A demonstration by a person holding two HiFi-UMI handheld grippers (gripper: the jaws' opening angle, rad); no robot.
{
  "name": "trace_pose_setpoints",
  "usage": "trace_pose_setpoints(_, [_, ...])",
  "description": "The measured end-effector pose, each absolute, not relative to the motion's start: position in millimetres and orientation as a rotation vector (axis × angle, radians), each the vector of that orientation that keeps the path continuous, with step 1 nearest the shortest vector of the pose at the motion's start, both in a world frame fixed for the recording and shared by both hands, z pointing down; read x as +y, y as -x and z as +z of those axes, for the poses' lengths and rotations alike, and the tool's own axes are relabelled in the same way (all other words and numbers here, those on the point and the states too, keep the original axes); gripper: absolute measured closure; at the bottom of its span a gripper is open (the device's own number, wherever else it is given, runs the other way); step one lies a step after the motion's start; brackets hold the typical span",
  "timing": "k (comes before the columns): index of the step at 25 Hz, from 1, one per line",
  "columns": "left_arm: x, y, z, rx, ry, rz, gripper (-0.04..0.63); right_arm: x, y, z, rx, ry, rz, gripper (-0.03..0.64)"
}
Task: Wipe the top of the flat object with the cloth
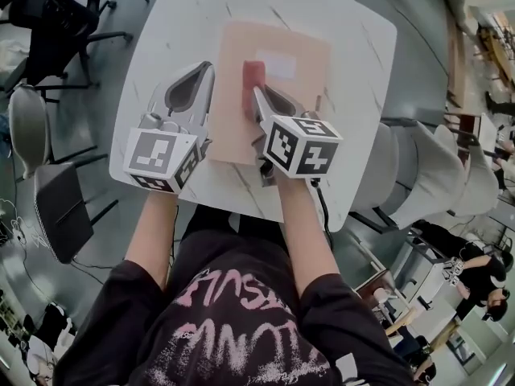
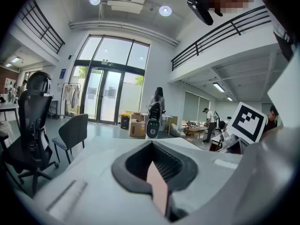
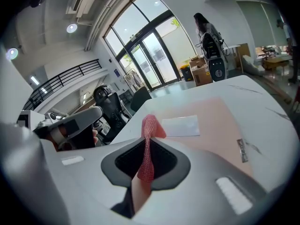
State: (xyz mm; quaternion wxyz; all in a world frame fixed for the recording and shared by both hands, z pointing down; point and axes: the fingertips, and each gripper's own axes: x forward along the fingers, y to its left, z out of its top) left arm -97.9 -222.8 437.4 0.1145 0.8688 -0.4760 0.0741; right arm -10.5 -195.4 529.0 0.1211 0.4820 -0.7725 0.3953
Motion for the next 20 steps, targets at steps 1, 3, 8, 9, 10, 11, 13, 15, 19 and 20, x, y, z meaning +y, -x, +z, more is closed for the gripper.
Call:
trace_pose_setpoints(1, [-222,94,438,-1.389,-2.548,0.222,0.594,-195,4,529,-2.248,-1.421,1.155,0.568])
trace_pose_setpoints(3, [-221,87,438,-1.379,-2.55,0.231,0.595,-193,-10,530,-2.232,-1.448,1.156,0.567])
trace_pose_setpoints(8, [-218,71,438,-1.351,-2.565,0.235,0.594,-187,-47,535,-2.179,-1.532,1.171,0.568])
trace_pose_setpoints(9, [-218,68,438,-1.345,-2.569,0.236,0.594,-186,-54,536,-2.169,-1.548,1.172,0.566])
trace_pose_setpoints(10, [-218,66,438,-1.338,-2.573,0.236,0.594,-185,-60,537,-2.158,-1.563,1.172,0.568])
trace_pose_setpoints(11, [-217,63,438,-1.332,-2.577,0.236,0.595,-185,-66,538,-2.147,-1.578,1.173,0.568])
trace_pose_setpoints(13, [-217,57,437,-1.318,-2.586,0.238,0.594,-183,-79,539,-2.125,-1.608,1.174,0.568])
trace_pose_setpoints(15, [-217,52,436,-1.306,-2.592,0.237,0.594,-181,-93,540,-2.099,-1.638,1.171,0.568])
trace_pose_setpoints(19, [-216,45,436,-1.287,-2.602,0.237,0.595,-174,-121,542,-2.048,-1.709,1.169,0.567])
trace_pose_setpoints(20, [-216,43,436,-1.283,-2.604,0.235,0.595,-173,-128,542,-2.037,-1.728,1.17,0.568])
